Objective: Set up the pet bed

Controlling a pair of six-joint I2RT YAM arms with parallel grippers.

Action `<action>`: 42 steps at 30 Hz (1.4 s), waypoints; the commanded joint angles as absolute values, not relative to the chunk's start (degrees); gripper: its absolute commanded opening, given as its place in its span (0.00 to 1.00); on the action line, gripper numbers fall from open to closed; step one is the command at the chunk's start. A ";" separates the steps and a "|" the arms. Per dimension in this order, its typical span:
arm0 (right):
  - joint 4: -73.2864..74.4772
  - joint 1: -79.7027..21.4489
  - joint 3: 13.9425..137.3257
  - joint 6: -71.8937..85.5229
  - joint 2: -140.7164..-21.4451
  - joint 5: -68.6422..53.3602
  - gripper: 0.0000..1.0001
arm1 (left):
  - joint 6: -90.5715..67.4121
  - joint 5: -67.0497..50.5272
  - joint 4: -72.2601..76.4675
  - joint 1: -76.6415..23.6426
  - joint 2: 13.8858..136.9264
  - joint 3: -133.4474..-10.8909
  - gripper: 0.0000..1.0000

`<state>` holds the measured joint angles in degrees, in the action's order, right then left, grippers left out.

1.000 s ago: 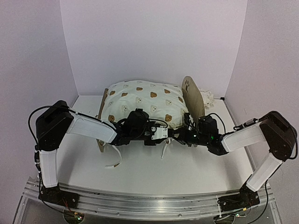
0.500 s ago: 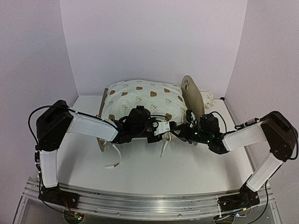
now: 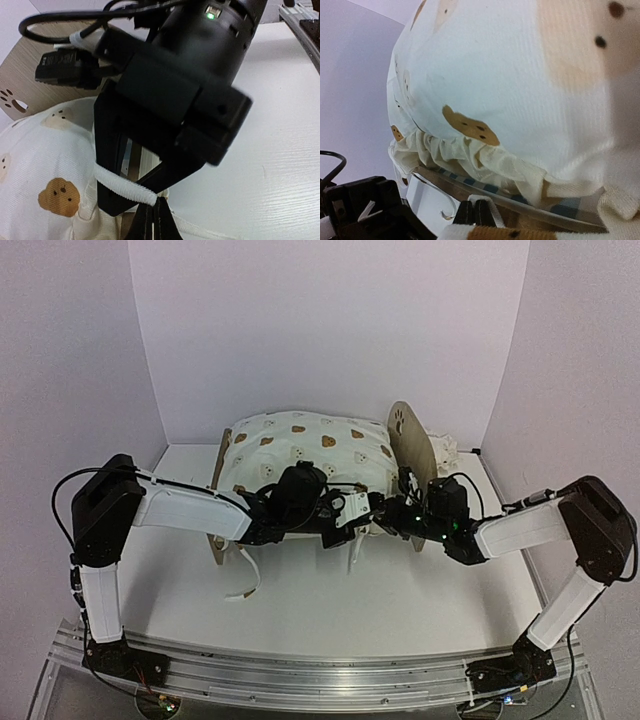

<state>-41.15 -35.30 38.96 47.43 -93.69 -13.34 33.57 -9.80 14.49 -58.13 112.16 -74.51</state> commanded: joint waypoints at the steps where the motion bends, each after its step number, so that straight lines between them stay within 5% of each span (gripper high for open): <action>1: -43.61 -34.98 43.02 47.14 -95.00 -13.85 0.00 | 31.34 -12.42 13.77 -58.62 108.32 -77.32 0.00; 15: -44.00 -34.87 43.47 48.07 -99.19 -15.07 0.00 | 36.44 -10.88 14.98 -57.79 111.29 -74.07 0.03; 34: -44.65 -34.81 41.01 47.81 -99.49 -14.12 0.00 | 45.52 -11.81 11.05 -57.44 101.98 -67.41 0.55; 42: -44.65 -34.81 41.48 47.72 -99.76 -14.92 0.00 | 49.21 -19.48 15.45 -51.92 97.46 -64.93 0.48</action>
<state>-44.29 -35.03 41.12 48.07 -98.50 -14.22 46.30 -14.51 11.25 -55.04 100.53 -65.48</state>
